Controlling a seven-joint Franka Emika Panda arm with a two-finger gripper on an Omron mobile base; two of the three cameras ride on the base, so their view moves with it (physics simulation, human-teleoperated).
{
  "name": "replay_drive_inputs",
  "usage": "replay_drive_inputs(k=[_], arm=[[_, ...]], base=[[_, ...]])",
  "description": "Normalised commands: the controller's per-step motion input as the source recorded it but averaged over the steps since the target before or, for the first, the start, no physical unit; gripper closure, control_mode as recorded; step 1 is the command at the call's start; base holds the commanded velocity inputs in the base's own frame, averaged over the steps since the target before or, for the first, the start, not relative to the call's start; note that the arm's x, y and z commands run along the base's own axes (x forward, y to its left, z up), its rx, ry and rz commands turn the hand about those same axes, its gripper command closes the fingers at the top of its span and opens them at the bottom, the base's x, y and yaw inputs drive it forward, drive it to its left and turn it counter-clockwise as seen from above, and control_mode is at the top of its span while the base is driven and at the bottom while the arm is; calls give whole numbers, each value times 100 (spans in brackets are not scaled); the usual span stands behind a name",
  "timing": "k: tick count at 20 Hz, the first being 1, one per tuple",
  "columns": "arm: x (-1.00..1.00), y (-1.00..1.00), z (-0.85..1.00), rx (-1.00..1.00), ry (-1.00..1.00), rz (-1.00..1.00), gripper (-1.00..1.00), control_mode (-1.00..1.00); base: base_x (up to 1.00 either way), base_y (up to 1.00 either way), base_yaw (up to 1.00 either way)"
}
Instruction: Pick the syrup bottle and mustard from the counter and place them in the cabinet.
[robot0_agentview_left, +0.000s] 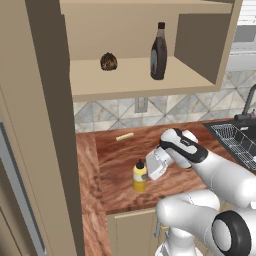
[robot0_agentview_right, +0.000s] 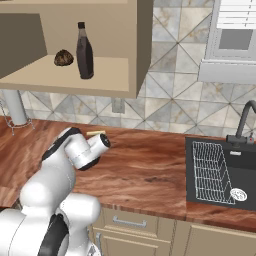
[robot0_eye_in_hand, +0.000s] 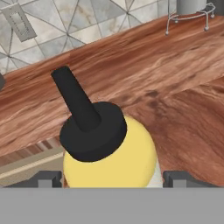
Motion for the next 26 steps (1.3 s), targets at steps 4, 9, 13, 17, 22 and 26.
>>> replay_drive_inputs(k=[4,9,13,17,22,26], arm=[[1,5,-19,0,0,0,100,-100],[-3,0,-2,3,0,0,100,-100],[-25,0,41,1,-5,-5,100,-100],[-46,0,60,0,-11,-19,100,-100],[-37,0,54,0,-11,-37,100,-100],[-35,0,50,0,-8,-46,100,-100]], base=[[0,0,0],[0,0,0],[0,0,0],[0,0,0],[0,0,0],[0,0,0]])
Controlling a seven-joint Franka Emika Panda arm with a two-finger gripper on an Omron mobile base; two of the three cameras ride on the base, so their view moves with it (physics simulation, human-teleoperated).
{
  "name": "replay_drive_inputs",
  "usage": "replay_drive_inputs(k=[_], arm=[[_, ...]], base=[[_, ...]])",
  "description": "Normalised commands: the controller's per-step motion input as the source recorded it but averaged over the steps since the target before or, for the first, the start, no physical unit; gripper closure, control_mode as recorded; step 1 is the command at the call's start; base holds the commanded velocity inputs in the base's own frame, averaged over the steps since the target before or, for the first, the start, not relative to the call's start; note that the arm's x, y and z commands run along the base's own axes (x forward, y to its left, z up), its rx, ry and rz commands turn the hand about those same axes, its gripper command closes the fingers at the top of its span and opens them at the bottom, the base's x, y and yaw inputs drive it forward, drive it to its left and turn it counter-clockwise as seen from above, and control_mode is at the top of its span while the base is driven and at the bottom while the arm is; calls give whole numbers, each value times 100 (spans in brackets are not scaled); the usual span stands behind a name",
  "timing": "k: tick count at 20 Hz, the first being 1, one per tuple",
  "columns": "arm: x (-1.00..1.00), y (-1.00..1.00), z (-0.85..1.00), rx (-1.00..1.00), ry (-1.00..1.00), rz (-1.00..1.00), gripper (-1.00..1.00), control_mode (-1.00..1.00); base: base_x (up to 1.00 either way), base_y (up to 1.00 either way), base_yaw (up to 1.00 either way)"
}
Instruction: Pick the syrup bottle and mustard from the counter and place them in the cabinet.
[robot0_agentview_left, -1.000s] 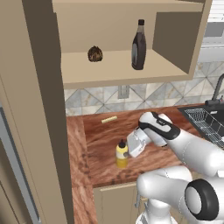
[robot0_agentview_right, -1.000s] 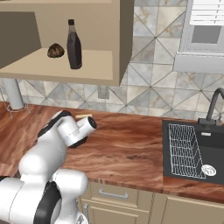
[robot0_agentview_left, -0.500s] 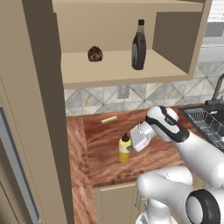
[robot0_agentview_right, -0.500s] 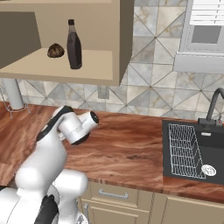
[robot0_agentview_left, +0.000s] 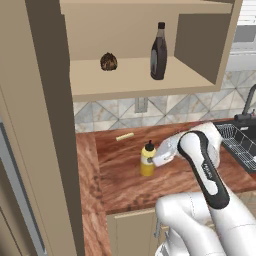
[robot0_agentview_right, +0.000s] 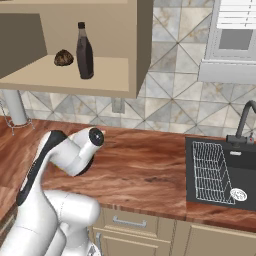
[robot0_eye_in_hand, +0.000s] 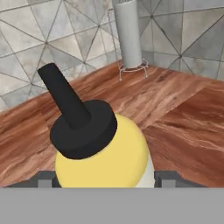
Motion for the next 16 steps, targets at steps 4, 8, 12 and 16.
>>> replay_drive_inputs(k=[4,8,12,16], arm=[[-22,0,61,0,-6,-41,100,-100],[-12,0,71,2,-2,-32,100,-100],[-2,0,67,5,0,-26,100,-100],[-19,0,49,3,0,-23,100,-100]], base=[[0,0,0],[0,0,0],[0,0,0],[0,0,0]])
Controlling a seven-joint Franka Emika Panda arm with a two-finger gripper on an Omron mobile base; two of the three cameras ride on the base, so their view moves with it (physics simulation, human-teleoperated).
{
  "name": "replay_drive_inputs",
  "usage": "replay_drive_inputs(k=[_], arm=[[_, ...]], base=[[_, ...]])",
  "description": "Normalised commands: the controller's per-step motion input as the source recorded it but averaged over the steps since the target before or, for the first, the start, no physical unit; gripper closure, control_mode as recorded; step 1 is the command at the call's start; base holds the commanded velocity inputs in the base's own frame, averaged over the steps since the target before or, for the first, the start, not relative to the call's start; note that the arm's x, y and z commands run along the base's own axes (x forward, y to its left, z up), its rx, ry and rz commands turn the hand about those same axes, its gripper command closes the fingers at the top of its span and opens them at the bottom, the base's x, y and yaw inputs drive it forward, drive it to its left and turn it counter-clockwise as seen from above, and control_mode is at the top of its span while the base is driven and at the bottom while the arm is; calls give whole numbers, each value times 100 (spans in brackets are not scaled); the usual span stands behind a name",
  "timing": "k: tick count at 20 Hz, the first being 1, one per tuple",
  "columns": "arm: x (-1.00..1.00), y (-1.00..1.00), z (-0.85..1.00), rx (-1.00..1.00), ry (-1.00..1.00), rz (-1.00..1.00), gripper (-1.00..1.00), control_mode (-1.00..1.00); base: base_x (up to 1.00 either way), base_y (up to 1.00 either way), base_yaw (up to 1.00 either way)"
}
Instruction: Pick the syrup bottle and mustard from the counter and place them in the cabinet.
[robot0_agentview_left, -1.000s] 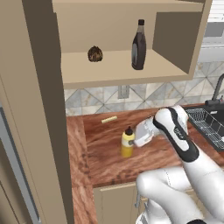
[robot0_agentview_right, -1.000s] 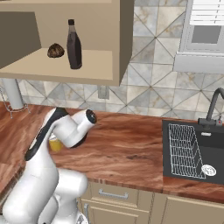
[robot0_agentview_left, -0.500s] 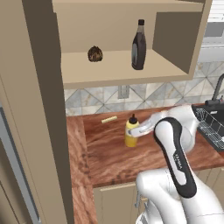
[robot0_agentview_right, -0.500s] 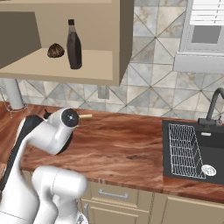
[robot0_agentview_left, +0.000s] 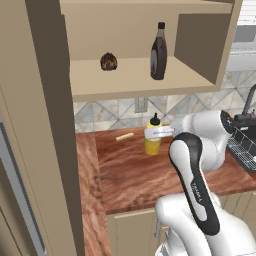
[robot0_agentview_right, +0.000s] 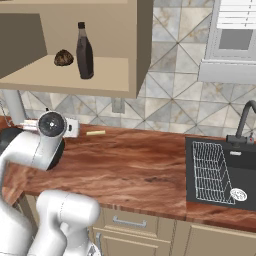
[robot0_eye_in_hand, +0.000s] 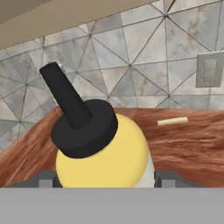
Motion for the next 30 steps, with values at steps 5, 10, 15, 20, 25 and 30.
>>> replay_drive_inputs(k=[5,10,15,20,25,30], arm=[[-28,0,60,0,0,-25,100,-100],[-19,0,58,8,0,-20,100,-100],[-16,0,57,22,-1,-7,100,-100],[-17,0,53,24,-2,-1,100,-100],[-14,0,54,10,-4,-1,100,-100],[-20,0,57,0,-4,-7,100,-100]], base=[[0,0,0],[0,0,0],[0,0,0],[0,0,0],[0,0,0],[0,0,0]])
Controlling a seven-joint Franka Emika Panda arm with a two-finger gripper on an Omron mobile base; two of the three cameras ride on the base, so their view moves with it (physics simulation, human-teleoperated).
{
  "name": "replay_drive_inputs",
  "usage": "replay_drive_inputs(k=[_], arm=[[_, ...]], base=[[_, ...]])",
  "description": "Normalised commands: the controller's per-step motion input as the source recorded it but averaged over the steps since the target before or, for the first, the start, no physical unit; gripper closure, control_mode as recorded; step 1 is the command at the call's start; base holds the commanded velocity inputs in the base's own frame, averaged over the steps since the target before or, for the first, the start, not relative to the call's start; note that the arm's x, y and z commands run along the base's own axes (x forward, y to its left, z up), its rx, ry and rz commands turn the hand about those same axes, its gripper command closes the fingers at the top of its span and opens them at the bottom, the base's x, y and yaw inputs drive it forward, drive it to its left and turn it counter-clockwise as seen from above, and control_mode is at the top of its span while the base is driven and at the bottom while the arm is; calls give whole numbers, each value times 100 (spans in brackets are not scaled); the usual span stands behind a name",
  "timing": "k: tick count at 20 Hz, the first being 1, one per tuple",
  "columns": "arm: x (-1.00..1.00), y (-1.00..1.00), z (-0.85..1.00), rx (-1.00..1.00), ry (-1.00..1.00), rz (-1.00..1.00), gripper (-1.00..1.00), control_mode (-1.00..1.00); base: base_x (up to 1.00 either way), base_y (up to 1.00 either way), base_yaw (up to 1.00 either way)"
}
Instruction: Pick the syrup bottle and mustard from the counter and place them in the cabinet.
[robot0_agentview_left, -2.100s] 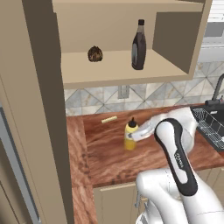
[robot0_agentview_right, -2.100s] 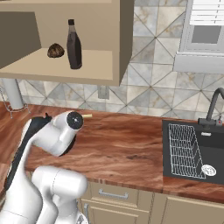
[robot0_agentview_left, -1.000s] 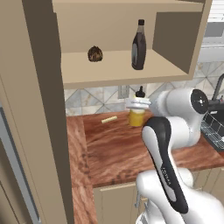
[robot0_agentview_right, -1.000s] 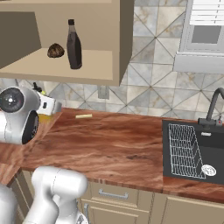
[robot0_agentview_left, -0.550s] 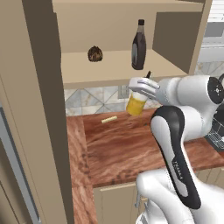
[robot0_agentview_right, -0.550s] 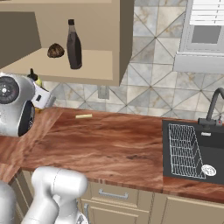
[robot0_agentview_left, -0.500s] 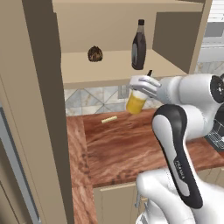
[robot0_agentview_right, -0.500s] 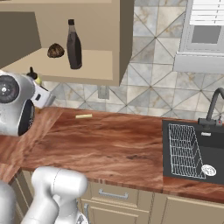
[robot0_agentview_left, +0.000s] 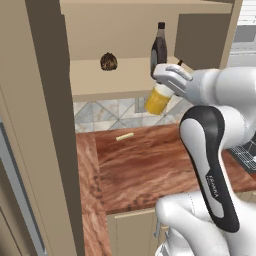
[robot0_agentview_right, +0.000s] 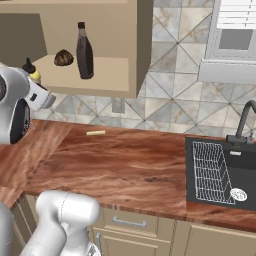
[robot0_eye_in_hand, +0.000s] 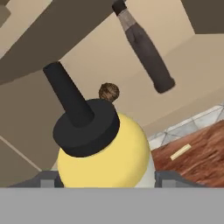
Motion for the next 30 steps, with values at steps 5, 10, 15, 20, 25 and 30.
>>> replay_drive_inputs(k=[5,10,15,20,25,30], arm=[[-23,0,45,0,-5,-9,100,-100],[-2,0,20,0,-6,-2,100,-100],[2,0,3,0,-5,0,100,-100],[15,0,0,0,-2,0,100,-100],[40,-3,0,0,0,0,100,-100],[40,-1,0,0,0,0,100,-100]], base=[[0,0,0],[0,0,0],[0,0,0],[0,0,0],[0,0,0],[0,0,0]])
